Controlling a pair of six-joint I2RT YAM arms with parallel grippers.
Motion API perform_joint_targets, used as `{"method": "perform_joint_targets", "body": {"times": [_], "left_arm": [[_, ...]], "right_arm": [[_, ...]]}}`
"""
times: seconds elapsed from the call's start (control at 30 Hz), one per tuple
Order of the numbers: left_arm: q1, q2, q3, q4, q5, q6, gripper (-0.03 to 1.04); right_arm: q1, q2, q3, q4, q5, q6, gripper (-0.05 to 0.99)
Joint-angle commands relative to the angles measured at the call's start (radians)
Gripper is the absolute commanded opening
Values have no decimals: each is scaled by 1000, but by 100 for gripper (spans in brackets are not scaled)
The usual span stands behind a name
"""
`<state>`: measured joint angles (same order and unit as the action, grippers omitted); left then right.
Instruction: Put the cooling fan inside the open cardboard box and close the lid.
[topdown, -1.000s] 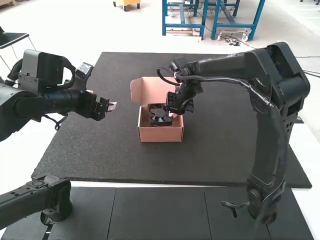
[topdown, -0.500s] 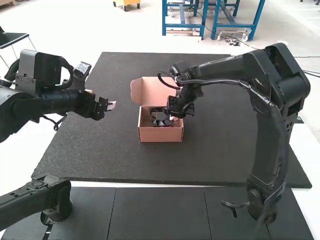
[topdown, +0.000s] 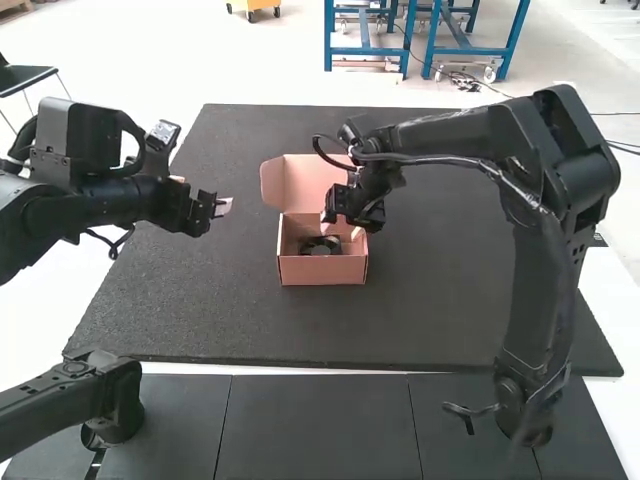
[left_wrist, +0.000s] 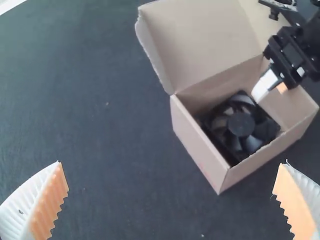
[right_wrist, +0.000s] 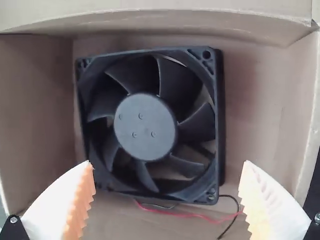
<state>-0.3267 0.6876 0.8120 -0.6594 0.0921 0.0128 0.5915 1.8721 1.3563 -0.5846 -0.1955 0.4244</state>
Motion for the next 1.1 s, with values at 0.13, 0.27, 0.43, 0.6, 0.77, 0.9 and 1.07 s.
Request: {"method": "perform_joint_targets", "body": {"times": [0.13, 0.27, 0.43, 0.6, 0.77, 0.9, 1.07], "left_arm": [[5, 72, 29, 47, -68, -22, 97], [5, 148, 72, 80, -106, -22, 97], [5, 267, 133, 112, -181, -22, 97], [5, 360, 144, 139, -230, -39, 97], [8, 423, 125, 173, -247, -59, 97], [14, 452, 82, 211, -256, -82, 97], [35, 477, 35, 257, -282, -86, 97]], "right_arm": [[-9, -14, 221, -182, -154, -182, 71], [-10, -51, 287, -356, -147, -432, 74], [-48, -188, 230, -304, -22, -536, 74], [-91, -315, 109, -195, 28, -519, 73], [-131, -445, -39, -18, 73, -412, 73], [-147, -522, -155, 124, 117, -374, 73], [-177, -554, -252, 197, 140, -374, 73]]}}
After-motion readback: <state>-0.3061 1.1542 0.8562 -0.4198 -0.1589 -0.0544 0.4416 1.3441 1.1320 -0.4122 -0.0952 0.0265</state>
